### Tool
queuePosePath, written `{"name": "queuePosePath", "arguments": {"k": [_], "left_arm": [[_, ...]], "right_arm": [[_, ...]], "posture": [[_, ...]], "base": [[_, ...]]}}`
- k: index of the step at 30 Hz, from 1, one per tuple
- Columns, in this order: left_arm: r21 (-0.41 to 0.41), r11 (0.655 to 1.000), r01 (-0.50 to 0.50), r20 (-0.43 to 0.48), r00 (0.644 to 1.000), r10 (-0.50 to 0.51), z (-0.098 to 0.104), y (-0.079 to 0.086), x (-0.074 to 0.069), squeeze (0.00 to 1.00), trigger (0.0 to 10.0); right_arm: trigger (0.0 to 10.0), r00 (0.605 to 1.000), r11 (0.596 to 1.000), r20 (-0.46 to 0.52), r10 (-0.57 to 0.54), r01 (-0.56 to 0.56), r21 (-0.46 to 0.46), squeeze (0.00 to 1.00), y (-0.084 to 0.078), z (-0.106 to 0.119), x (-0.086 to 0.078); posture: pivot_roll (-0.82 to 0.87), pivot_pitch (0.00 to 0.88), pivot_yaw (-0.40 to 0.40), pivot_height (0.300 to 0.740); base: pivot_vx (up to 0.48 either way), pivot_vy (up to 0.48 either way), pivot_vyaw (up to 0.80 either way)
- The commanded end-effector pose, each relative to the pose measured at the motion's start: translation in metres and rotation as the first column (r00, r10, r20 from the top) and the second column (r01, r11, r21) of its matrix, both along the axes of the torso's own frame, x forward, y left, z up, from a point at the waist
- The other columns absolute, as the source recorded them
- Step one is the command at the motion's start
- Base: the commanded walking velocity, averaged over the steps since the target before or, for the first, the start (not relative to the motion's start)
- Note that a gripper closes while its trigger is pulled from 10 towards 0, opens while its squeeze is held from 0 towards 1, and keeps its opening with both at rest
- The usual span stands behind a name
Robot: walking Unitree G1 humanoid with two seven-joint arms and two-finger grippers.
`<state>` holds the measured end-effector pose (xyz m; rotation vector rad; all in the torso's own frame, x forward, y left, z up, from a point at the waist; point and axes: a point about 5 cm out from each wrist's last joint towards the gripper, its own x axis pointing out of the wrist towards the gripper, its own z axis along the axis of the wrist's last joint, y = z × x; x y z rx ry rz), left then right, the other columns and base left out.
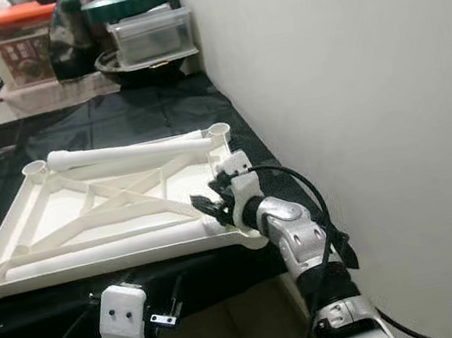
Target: Building children table
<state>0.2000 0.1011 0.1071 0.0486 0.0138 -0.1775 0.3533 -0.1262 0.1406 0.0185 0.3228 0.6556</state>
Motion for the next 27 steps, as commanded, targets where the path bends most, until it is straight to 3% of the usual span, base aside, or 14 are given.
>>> {"name": "queuePosePath", "arguments": {"k": [1,11,15,19,27], "left_arm": [[0.001,1.000,-0.001,-0.013,1.000,0.001,-0.001,0.000,-0.002,0.00,10.0],[-0.005,1.000,0.001,-0.021,1.000,-0.001,-0.001,0.000,-0.006,0.00,10.0],[-0.007,1.000,0.002,-0.025,1.000,-0.002,-0.002,0.000,-0.006,0.00,10.0],[-0.009,1.000,0.006,-0.026,1.000,-0.007,-0.002,0.000,-0.005,0.00,10.0],[-0.004,1.000,0.010,-0.027,1.000,-0.010,-0.003,0.001,-0.003,0.00,10.0]], "right_arm": [[10.0,0.997,0.999,-0.071,-0.011,0.013,0.029,0.00,-0.006,0.004,0.005],[10.0,0.974,0.986,-0.216,-0.066,0.097,0.133,0.00,-0.032,0.016,0.017],[10.0,0.957,0.980,-0.291,0.019,0.040,0.195,0.00,-0.041,0.020,0.011],[10.0,0.926,0.947,-0.369,0.078,0.047,0.319,0.00,-0.059,0.026,0.004],[10.0,0.882,0.929,-0.466,0.062,0.119,0.350,0.00,-0.075,0.021,-0.002]], "posture": [[-0.05,0.046,-0.025,0.740],[-0.05,0.052,-0.021,0.740],[-0.05,0.050,-0.022,0.740],[-0.06,0.040,-0.017,0.740],[-0.07,0.033,-0.012,0.740]], "base": [[0.000,0.000,0.00],[0.000,0.000,0.00],[0.000,0.000,0.00],[0.000,0.000,0.00],[0.000,0.000,0.00]]}}
